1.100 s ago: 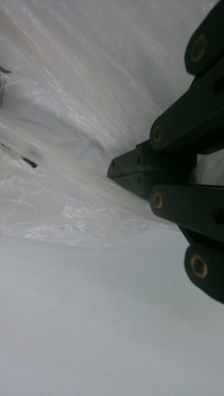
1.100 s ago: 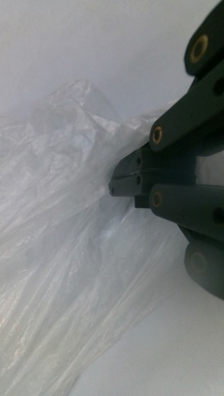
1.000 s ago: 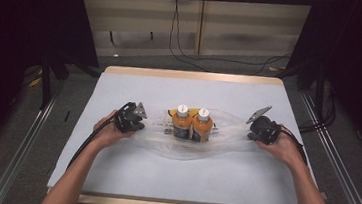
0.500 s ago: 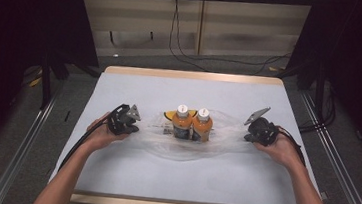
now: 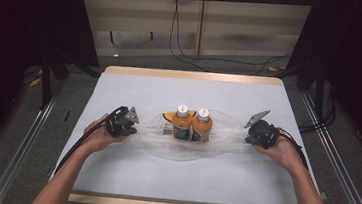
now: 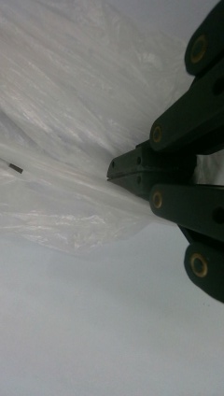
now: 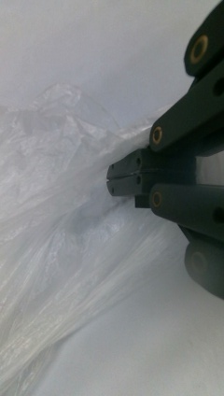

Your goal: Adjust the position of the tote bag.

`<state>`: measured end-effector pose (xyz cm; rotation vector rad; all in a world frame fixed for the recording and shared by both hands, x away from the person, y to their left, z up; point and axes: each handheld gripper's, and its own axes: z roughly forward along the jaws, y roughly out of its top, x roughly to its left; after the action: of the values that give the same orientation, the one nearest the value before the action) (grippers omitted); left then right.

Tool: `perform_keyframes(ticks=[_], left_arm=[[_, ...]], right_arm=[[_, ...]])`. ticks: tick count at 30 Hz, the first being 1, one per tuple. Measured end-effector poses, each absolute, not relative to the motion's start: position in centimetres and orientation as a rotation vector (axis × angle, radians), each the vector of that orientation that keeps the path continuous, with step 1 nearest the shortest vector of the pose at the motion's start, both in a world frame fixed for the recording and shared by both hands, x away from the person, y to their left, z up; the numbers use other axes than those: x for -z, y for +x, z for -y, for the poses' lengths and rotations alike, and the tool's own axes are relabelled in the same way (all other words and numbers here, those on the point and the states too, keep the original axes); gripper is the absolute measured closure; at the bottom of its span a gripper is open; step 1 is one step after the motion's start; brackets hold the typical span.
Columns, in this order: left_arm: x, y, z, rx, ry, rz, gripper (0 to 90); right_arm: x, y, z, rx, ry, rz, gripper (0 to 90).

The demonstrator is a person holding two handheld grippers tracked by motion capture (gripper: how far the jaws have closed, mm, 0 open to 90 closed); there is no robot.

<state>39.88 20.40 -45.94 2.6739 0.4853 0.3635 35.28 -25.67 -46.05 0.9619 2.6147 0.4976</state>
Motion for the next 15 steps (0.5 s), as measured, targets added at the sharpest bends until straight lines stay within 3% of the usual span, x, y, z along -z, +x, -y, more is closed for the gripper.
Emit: perform_keyframes(ticks=[15], left_arm=[[46.0,38.9,-21.3,-0.216,2.427,-0.570,90.0]], right_arm=[[45.8,34.6,25.8,-0.731,0.982,-2.562,90.0]])
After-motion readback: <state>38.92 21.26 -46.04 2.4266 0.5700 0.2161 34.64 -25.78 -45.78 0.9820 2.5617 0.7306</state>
